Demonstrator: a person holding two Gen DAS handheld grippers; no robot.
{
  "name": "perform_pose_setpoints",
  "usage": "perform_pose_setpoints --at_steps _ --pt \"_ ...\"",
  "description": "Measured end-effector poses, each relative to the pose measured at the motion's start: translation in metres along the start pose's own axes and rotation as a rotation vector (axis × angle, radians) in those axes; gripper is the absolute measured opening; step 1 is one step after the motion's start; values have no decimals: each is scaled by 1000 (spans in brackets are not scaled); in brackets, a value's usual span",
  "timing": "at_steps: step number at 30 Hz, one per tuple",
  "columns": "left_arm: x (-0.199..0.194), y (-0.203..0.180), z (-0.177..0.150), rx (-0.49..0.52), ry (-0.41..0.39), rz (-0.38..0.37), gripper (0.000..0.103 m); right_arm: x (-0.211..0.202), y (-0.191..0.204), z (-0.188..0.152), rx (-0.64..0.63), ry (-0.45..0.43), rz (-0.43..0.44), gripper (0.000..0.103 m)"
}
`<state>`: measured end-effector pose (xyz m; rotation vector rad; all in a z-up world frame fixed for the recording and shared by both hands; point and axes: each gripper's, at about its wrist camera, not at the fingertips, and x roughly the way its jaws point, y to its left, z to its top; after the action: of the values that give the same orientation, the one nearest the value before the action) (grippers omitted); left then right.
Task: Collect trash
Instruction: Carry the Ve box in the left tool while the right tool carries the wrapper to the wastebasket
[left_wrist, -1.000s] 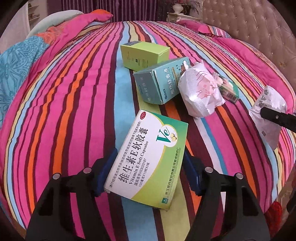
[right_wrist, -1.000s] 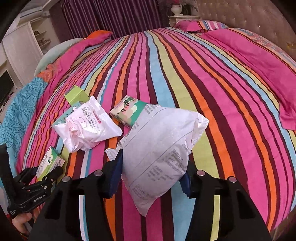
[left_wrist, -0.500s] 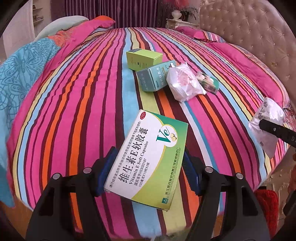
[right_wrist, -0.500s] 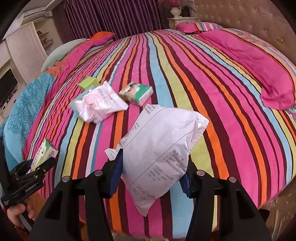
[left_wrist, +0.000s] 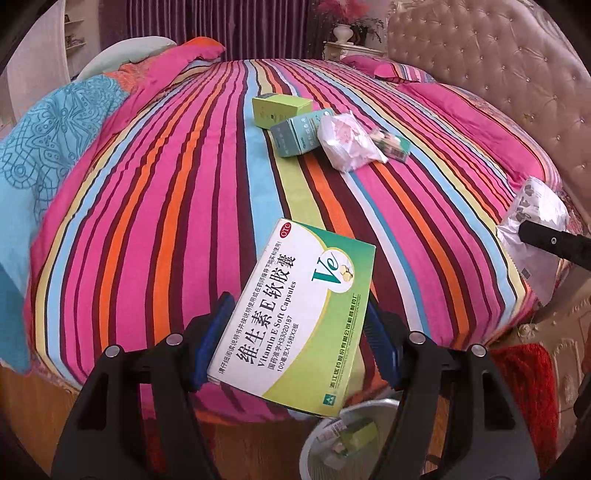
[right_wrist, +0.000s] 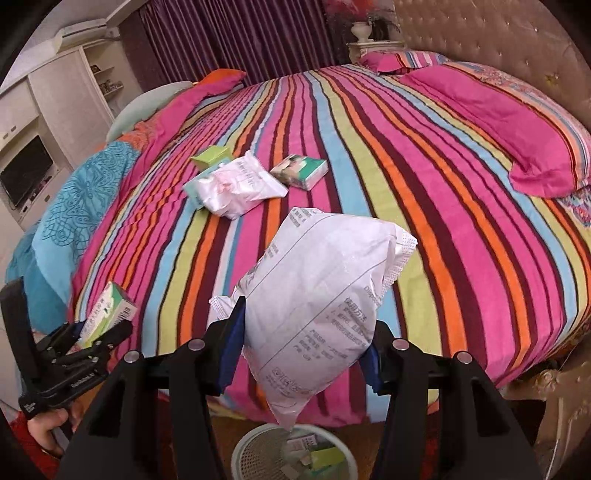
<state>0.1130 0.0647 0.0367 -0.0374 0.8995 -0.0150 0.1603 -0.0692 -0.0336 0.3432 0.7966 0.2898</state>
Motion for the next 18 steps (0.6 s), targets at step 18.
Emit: perform_pose_setpoints --at_steps 18 --pt "-20 -32 -84 30 99 -77 67 -14 11 -76 53 99 49 51"
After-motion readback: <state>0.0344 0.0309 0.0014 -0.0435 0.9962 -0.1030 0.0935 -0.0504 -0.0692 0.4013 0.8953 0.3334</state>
